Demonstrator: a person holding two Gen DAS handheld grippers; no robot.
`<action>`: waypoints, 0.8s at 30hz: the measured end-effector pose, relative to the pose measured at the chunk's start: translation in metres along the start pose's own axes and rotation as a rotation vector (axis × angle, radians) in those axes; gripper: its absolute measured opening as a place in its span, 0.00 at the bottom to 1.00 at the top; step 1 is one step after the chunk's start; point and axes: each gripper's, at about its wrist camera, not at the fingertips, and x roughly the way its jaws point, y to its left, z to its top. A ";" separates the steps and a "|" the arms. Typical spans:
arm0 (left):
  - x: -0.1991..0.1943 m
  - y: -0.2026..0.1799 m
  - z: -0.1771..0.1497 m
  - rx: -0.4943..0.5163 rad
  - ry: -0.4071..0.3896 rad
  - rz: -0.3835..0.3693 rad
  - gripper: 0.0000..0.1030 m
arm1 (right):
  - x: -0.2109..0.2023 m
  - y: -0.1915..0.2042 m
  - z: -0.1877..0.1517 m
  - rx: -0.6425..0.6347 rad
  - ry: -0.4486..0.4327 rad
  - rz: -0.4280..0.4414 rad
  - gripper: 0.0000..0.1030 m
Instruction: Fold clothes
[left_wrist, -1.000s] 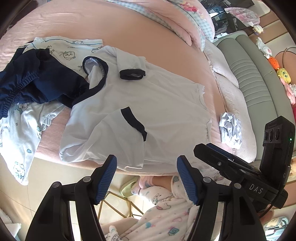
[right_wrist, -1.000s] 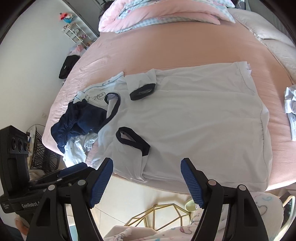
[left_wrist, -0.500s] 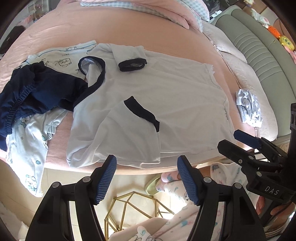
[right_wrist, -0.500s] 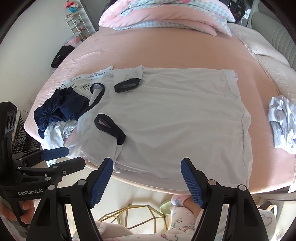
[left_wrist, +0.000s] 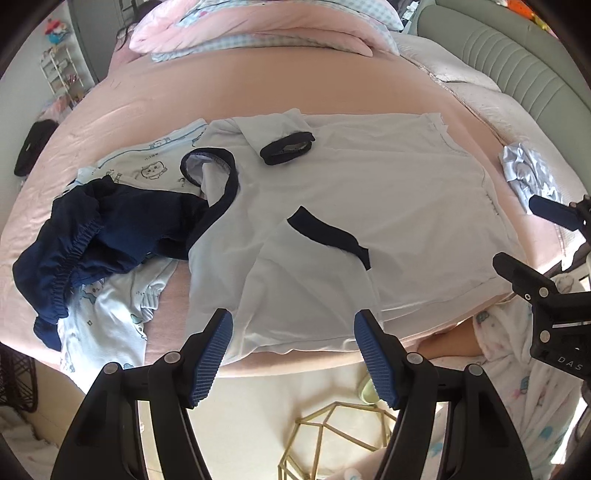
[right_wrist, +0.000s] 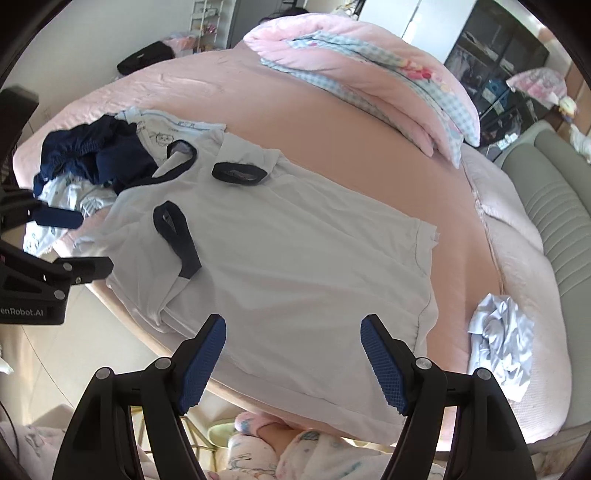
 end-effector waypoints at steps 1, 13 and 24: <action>0.002 0.002 -0.002 0.001 0.004 0.001 0.65 | 0.001 0.005 0.000 -0.025 0.002 -0.007 0.73; 0.011 0.021 -0.022 0.084 0.005 0.021 0.66 | 0.037 0.033 -0.021 -0.053 0.131 0.025 0.73; 0.030 0.004 -0.044 0.312 0.016 0.121 0.72 | 0.048 0.057 -0.056 -0.173 0.204 -0.095 0.73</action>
